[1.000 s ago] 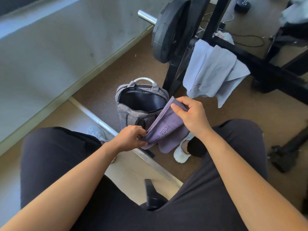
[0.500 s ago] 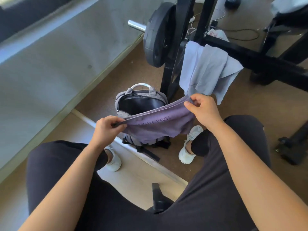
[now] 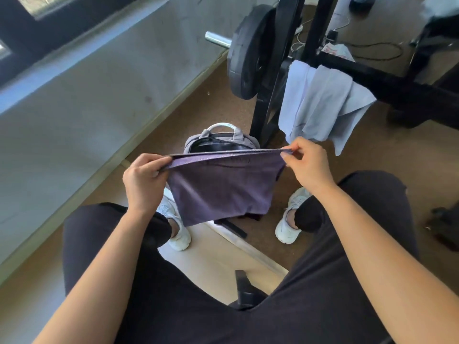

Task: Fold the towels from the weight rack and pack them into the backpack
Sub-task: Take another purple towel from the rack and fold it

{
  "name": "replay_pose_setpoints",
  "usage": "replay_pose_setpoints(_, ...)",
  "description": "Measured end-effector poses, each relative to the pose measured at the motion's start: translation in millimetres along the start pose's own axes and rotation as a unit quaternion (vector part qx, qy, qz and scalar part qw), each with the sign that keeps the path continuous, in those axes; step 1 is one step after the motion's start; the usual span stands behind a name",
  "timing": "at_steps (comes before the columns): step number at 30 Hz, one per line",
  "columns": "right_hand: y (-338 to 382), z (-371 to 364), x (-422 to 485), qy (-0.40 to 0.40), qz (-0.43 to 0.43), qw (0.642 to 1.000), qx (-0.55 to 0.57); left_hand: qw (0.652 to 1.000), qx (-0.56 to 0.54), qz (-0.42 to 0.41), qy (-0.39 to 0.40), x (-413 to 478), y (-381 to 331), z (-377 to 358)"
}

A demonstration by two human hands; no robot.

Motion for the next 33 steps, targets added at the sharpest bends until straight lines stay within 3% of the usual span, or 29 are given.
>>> replay_pose_setpoints(2, -5.8, -6.7, 0.8, 0.09, -0.012, 0.995, -0.043, 0.998, 0.028, 0.005, 0.062, -0.8, 3.2, -6.3)
replay_pose_setpoints(4, -19.6, -22.3, -7.8, 0.26, -0.056, 0.952, -0.15, 0.971, 0.071, 0.072, 0.215, -11.2, 13.7, -23.0)
replay_pose_setpoints(6, -30.7, -28.2, -11.5, 0.31, -0.085, 0.927, -0.192, 0.961, 0.028, 0.131, 0.242, -17.0, 18.9, -26.8)
replay_pose_setpoints(10, -31.2, -24.0, -3.8, 0.229, -0.098, 0.961, -0.116, 0.975, -0.029, 0.168, 0.144, -10.3, 17.5, -17.4)
replay_pose_setpoints(18, -39.9, -21.0, 7.5, 0.153, -0.141, 0.978, 0.014, 0.968, -0.131, 0.164, 0.14, -9.4, 21.6, -16.7)
replay_pose_setpoints(23, -43.6, -16.6, 10.3, 0.12, -0.157, 0.98, 0.031, 0.957, -0.204, 0.186, 0.091, -9.1, 16.9, -12.8)
replay_pose_setpoints(27, -42.7, -18.1, 8.8, 0.128, -0.167, 0.977, 0.039, 0.952, -0.185, 0.222, 0.102, -12.2, 21.9, -14.9)
replay_pose_setpoints(29, -39.6, -19.7, 7.1, 0.123, -0.173, 0.975, 0.067, 0.935, -0.212, 0.265, 0.105, -16.2, 24.8, -19.5)
replay_pose_setpoints(33, -34.4, -18.8, 4.3, 0.074, -0.19, 0.971, 0.123, 0.866, -0.343, 0.355, 0.083, -19.2, 16.3, -28.3)
Point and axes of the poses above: each hand's wrist, its own x-axis towards the middle knuckle, its own z-axis out of the back of the hand, y = z × x, the point moved 5 cm from there along x, towards the middle knuckle, and after that the axes turned 7 degrees about -z, right-handed, at the moved point
